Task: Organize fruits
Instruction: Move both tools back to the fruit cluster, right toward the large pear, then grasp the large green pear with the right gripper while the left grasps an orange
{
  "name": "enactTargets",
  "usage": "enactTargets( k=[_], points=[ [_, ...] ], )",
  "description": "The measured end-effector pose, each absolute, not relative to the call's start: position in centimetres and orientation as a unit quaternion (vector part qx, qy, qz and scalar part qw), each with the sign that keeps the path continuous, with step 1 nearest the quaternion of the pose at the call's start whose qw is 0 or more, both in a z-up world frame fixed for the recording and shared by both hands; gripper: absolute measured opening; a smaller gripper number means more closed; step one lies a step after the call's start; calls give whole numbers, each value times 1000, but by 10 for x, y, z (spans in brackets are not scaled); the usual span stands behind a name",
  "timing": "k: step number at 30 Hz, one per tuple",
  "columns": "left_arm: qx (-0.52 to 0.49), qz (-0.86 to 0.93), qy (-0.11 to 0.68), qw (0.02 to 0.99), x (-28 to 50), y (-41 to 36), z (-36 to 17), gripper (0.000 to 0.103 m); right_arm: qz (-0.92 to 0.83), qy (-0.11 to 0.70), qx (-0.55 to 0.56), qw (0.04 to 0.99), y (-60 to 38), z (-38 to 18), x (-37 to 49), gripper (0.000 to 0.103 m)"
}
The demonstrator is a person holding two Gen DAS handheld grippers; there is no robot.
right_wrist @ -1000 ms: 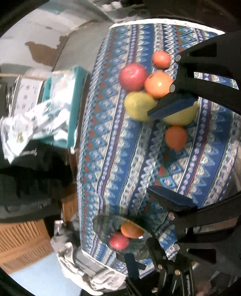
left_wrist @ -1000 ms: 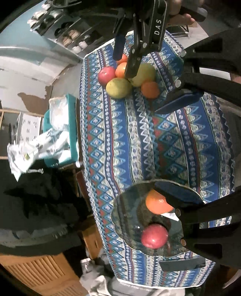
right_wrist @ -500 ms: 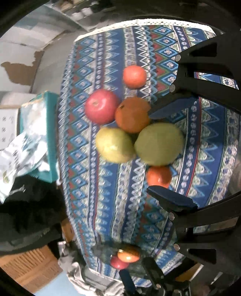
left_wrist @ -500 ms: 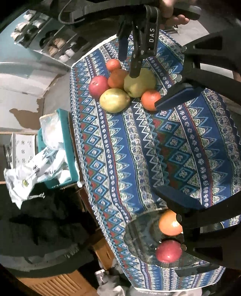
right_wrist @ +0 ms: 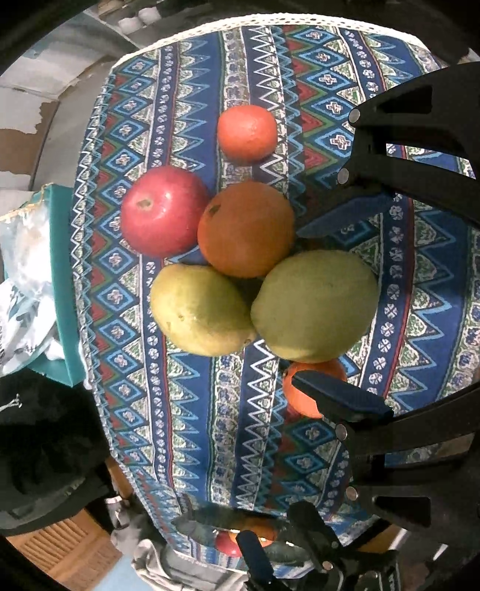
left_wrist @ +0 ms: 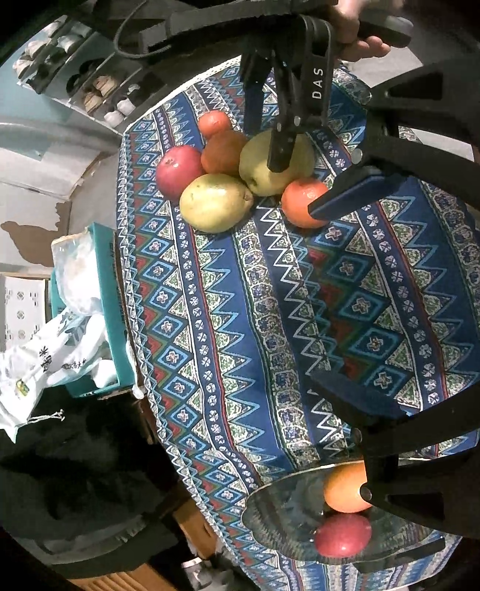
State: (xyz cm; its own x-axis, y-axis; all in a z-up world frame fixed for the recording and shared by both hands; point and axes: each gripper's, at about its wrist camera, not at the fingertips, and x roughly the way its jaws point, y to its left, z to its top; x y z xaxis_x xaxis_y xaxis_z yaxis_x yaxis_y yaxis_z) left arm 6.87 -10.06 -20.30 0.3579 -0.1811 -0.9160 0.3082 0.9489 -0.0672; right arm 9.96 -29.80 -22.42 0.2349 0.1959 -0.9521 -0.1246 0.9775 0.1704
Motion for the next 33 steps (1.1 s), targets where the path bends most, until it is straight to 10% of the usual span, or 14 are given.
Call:
enactTargets(
  k=[33],
  points=[
    [100, -203, 568, 791, 67, -163, -235, 85, 94, 621, 40, 777, -313, -241, 83, 72]
  ],
)
